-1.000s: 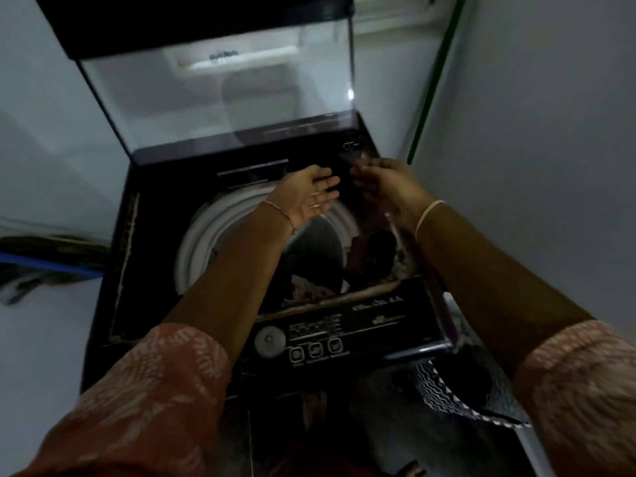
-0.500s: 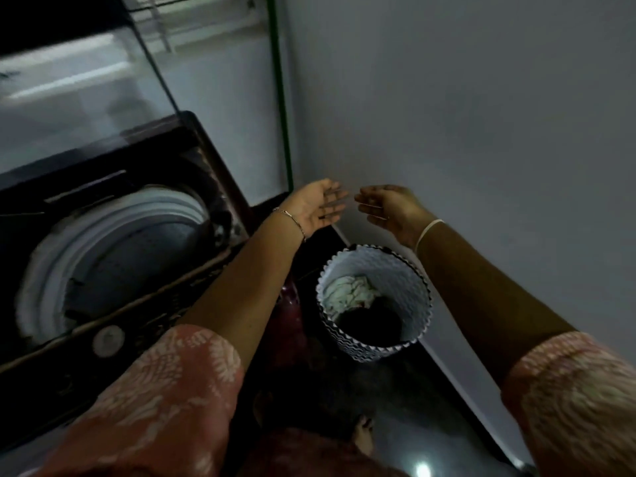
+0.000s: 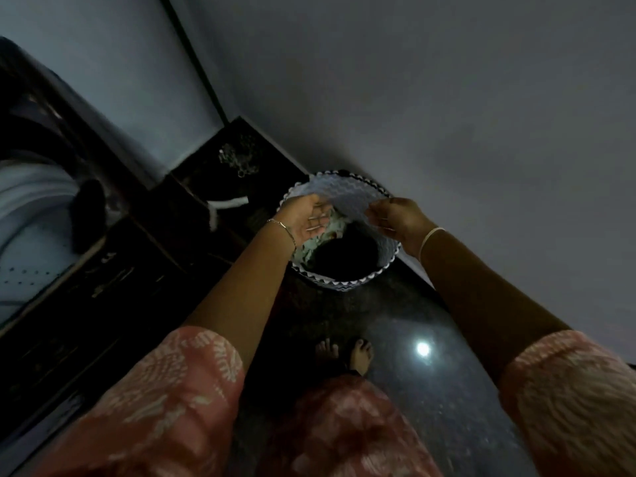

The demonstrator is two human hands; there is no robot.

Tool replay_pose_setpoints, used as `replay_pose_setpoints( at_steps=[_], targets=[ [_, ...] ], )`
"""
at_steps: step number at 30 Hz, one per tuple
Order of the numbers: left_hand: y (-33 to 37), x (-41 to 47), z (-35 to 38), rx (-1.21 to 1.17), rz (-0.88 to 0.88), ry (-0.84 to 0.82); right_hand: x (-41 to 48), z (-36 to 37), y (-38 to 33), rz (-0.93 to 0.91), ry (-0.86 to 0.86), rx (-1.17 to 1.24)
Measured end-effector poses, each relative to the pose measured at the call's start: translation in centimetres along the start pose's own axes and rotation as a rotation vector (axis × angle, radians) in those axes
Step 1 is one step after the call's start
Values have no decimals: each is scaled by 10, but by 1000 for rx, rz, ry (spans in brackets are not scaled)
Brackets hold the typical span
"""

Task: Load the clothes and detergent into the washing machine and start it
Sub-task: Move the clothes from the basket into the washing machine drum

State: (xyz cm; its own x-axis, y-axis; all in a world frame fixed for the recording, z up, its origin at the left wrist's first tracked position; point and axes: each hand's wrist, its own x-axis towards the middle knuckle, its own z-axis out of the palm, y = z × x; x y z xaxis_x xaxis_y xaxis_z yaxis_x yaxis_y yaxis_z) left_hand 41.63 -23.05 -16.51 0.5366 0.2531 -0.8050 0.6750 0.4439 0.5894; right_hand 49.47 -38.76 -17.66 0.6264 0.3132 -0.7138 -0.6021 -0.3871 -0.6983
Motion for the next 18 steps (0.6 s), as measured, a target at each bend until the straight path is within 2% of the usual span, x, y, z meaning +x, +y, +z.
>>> replay_pose_setpoints(
  at_steps=[5,10,13,18],
  targets=[
    [-46,74,-12,105,-135,45,62,1,59,81,33,-33],
    [-91,156,-18,234,-166,127,131,4,101,203,14,1],
    [-126,218,-17,330,-187,180,190,8,123,176,132,-16],
    [-177,310,-8,562,-200,199,270,18,147,156,47,-130]
  ],
)
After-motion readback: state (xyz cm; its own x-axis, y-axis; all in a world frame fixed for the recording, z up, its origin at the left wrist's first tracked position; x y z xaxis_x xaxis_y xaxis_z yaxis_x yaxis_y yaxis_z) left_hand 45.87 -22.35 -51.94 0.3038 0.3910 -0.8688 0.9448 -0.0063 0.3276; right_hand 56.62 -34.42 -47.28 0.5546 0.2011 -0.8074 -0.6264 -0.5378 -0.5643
